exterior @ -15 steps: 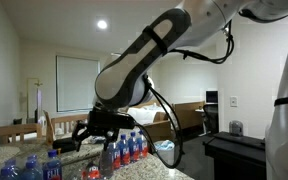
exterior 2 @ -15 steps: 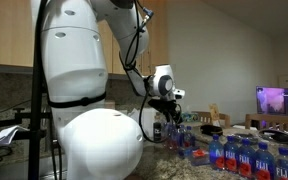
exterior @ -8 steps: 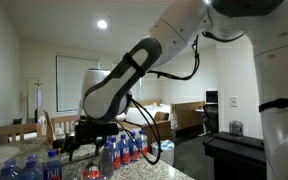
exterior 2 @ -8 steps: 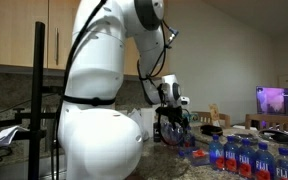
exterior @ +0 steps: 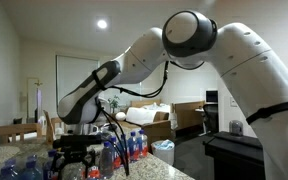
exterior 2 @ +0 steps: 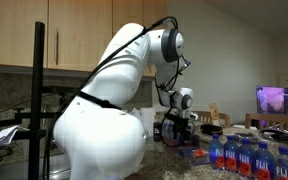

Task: Pick up the bottles laying on the table and put them upright on the left and right side of the table

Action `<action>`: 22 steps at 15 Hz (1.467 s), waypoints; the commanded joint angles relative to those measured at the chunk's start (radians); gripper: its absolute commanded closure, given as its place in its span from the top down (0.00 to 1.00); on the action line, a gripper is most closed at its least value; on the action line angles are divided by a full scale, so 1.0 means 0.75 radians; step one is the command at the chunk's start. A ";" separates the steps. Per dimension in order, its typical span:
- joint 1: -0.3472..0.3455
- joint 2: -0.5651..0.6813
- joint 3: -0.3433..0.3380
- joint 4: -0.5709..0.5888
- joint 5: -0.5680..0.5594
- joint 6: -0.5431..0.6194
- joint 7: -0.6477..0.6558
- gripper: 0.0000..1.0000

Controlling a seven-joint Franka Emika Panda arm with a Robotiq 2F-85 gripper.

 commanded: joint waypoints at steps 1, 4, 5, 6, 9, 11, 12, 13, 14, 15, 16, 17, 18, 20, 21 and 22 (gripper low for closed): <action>0.040 0.101 -0.074 0.141 0.109 -0.103 0.027 1.00; 0.049 0.191 -0.094 0.222 0.172 -0.102 0.013 1.00; 0.048 0.217 -0.092 0.239 0.194 -0.084 0.000 1.00; 0.051 0.241 -0.094 0.249 0.211 -0.056 0.002 1.00; 0.073 0.272 -0.106 0.235 0.237 0.056 0.025 1.00; 0.099 0.257 -0.126 0.187 0.240 0.149 0.060 1.00; 0.115 0.244 -0.135 0.155 0.236 0.195 0.086 1.00; 0.131 0.234 -0.145 0.127 0.230 0.242 0.112 1.00; 0.150 0.225 -0.155 0.099 0.223 0.292 0.144 1.00; 0.164 0.225 -0.164 0.086 0.219 0.321 0.174 1.00; 0.174 0.225 -0.170 0.073 0.218 0.341 0.201 1.00; 0.176 0.227 -0.170 0.065 0.223 0.339 0.219 1.00; 0.183 0.226 -0.174 0.054 0.222 0.334 0.246 1.00; 0.184 0.226 -0.173 0.043 0.224 0.312 0.281 1.00; 0.182 0.229 -0.173 0.043 0.223 0.303 0.296 1.00; 0.179 0.235 -0.172 0.046 0.222 0.291 0.306 0.77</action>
